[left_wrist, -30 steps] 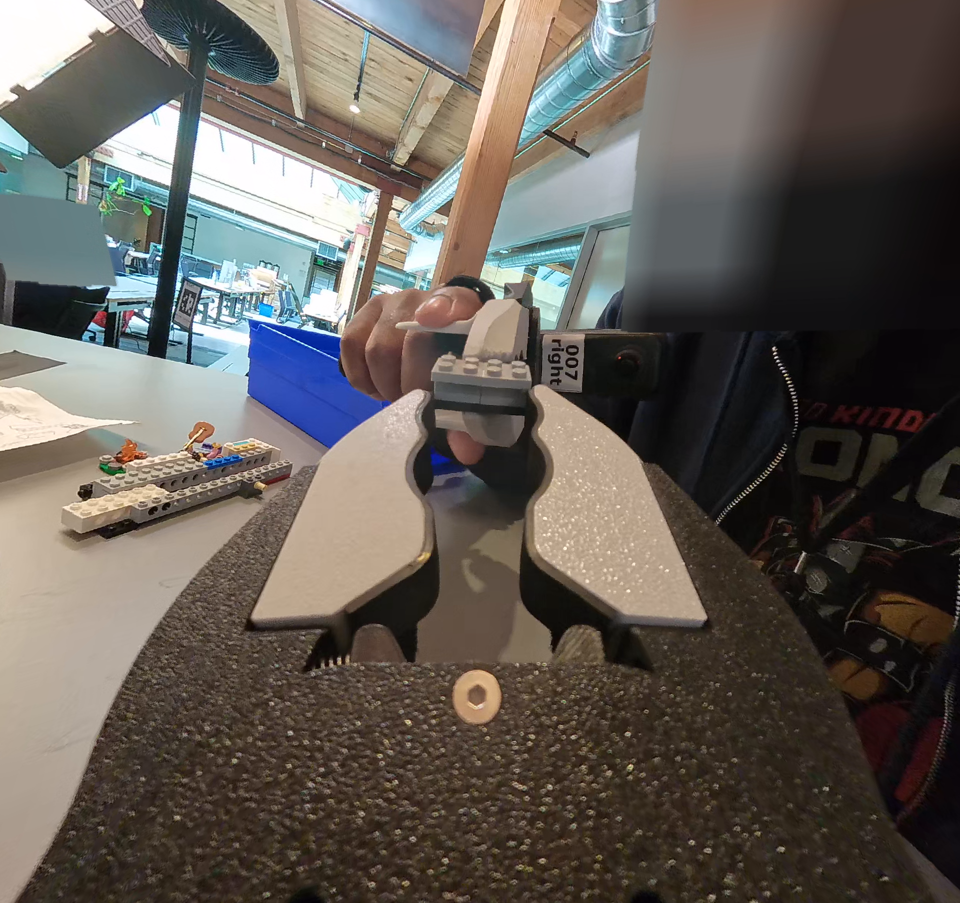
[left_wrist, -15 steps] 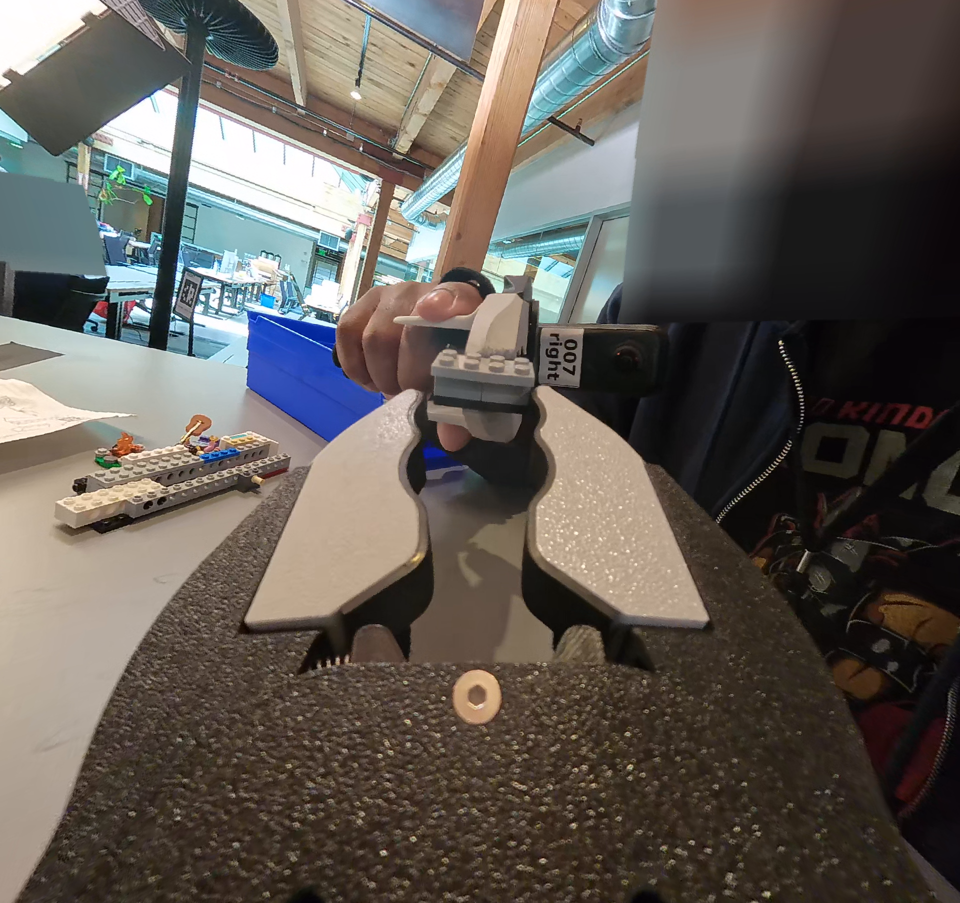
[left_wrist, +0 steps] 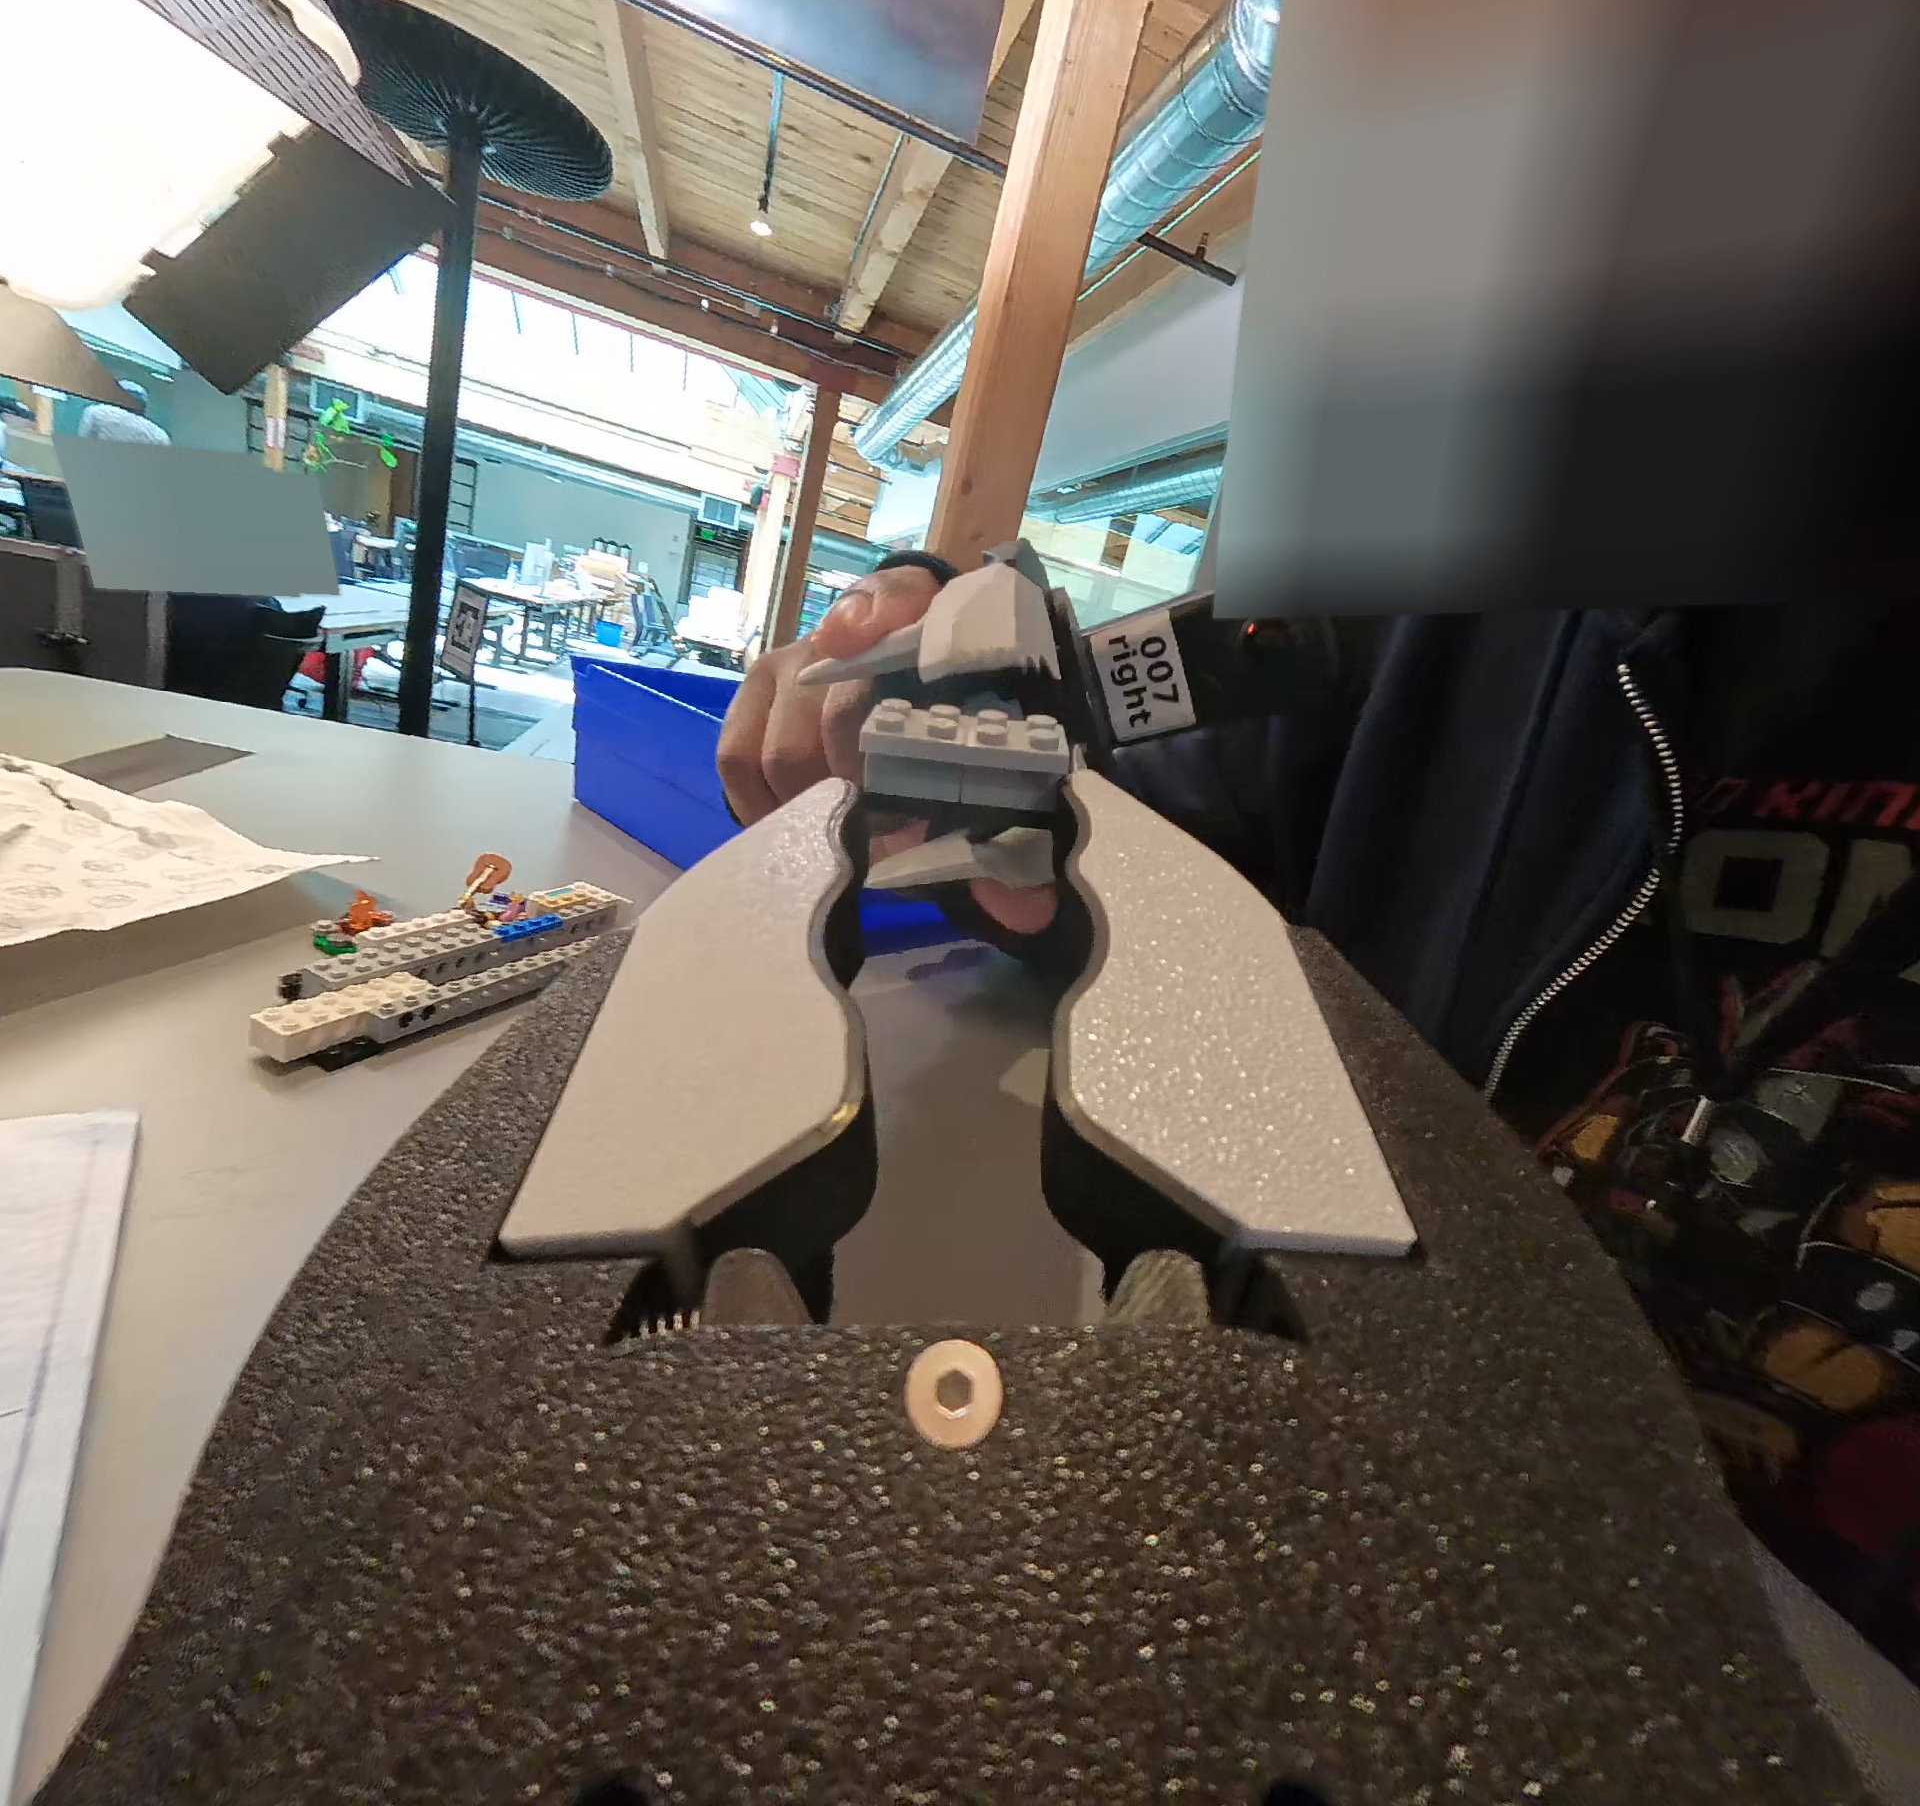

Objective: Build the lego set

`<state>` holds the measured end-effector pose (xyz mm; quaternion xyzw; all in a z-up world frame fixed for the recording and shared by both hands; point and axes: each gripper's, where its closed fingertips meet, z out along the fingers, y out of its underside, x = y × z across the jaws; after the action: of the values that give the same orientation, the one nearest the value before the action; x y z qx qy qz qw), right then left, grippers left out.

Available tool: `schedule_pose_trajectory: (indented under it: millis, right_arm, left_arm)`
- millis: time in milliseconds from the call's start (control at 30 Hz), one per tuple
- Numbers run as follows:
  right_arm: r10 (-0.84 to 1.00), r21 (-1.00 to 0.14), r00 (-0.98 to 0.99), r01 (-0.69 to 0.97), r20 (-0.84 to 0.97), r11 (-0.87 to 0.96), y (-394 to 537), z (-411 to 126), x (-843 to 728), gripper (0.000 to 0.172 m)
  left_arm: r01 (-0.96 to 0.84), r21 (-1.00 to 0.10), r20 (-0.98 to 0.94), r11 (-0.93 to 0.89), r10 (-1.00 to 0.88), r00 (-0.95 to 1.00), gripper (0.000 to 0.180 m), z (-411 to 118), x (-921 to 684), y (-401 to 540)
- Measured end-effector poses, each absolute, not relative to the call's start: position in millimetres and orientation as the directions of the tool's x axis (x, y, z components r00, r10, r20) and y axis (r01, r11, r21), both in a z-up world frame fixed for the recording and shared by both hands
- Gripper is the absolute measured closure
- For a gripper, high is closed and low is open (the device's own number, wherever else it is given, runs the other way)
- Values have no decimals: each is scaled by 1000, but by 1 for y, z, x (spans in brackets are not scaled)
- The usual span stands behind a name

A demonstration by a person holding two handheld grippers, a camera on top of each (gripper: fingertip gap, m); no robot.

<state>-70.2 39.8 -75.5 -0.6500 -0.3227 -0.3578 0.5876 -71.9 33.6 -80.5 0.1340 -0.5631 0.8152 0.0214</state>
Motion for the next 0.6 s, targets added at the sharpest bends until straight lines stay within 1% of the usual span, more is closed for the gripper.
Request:
schedule_pose_trajectory:
  millis: [67,100,133,167,200,267,333,433,600]
  right_arm:
    - [40,-651,662,746,749,-139,34,-86,-63,141]
    - [80,-708,729,681,680,-188,29,-100,-59,139]
    - [115,-737,773,631,623,-244,23,-117,-57,138]
    - [146,-738,793,606,592,-298,16,-134,-55,139]
    - [176,-720,802,592,571,-363,11,-152,-53,146]
    - [230,-666,815,570,532,-480,1,-181,-47,148]
    - [269,-639,847,525,458,-563,-7,-199,-44,147]
    - [275,-658,887,460,370,-597,-11,-204,-45,147]
    - [271,-657,905,425,329,-623,-13,-211,-41,148]
  left_arm:
    - [-158,-922,224,-352,-156,-962,147,-82,-70,38]
    - [-146,-929,215,-341,-173,-961,147,-83,-69,38]
    - [-138,-934,208,-329,-188,-960,147,-84,-68,38]
    - [-136,-938,206,-318,-199,-958,147,-86,-67,38]
    - [-138,-940,207,-311,-204,-957,147,-87,-66,37]
    - [-140,-941,208,-307,-199,-958,147,-88,-66,35]
    - [-148,-947,210,-285,-201,-957,147,-92,-64,32]
    - [-156,-953,211,-261,-196,-958,147,-96,-64,28]
    - [-166,-957,211,-240,-177,-961,147,-99,-67,24]
